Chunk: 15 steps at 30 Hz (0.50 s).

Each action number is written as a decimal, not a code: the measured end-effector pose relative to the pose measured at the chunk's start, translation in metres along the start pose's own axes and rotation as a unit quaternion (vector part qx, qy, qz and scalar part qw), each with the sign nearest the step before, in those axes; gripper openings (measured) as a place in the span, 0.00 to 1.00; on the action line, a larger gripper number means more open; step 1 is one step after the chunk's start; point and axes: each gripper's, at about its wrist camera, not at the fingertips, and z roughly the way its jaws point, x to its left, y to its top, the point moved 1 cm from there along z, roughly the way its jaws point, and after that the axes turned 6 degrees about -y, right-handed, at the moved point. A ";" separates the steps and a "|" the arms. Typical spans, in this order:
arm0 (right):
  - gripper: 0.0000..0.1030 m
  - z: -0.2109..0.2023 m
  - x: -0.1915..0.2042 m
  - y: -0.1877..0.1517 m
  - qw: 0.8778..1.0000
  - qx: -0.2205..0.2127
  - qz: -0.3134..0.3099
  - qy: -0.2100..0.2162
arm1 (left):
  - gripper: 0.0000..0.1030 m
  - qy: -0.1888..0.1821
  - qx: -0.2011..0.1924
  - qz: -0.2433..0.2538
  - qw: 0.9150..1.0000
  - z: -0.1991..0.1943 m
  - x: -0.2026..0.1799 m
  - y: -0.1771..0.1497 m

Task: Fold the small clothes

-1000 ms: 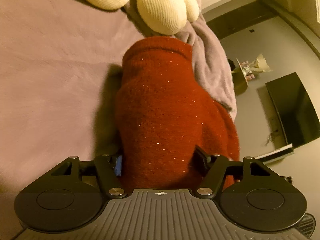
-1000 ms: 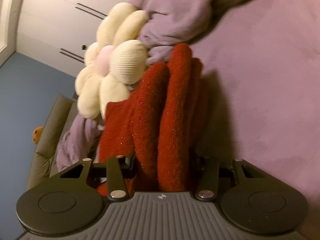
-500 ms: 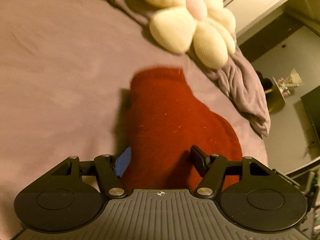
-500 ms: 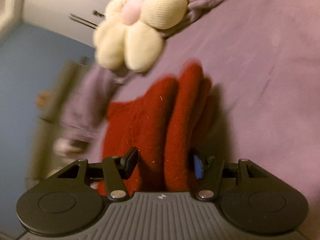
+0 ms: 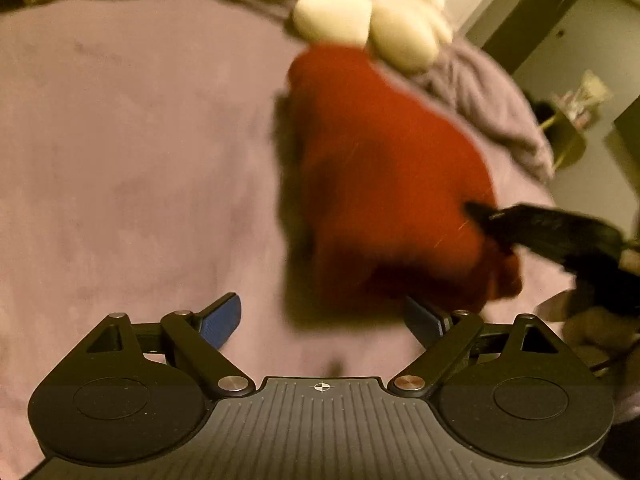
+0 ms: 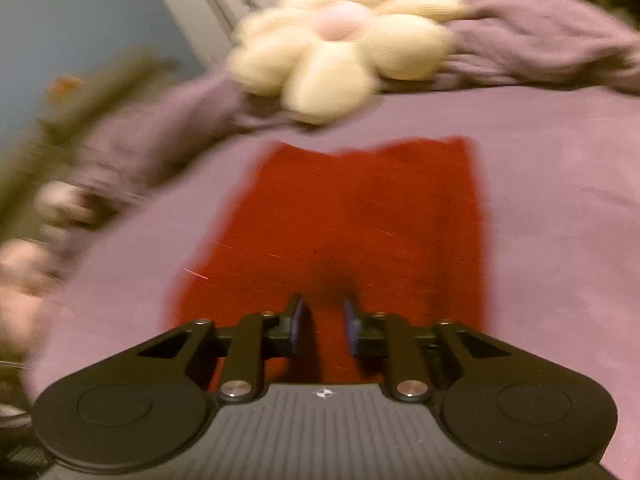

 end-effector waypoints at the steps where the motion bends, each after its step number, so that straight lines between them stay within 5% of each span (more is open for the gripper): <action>1: 0.07 -0.008 -0.003 -0.005 1.000 -0.007 0.006 -0.009 | 0.89 0.006 0.000 0.002 1.000 0.003 0.000 -0.002; 4: 0.13 -0.035 -0.026 -0.021 0.996 0.000 0.080 0.028 | 0.89 0.030 -0.015 0.016 0.999 0.012 -0.005 -0.001; 6: 0.37 -0.046 -0.044 -0.033 0.987 0.006 0.151 0.055 | 0.90 0.050 -0.024 0.023 0.998 0.019 -0.009 0.001; 9: 0.57 -0.049 -0.067 -0.058 0.963 0.020 0.246 0.109 | 0.89 0.071 -0.034 0.013 0.997 0.026 -0.008 0.006; 15: 0.58 -0.015 -0.088 -0.086 0.900 0.050 0.396 0.178 | 0.89 0.080 -0.031 -0.012 0.996 0.029 -0.005 0.010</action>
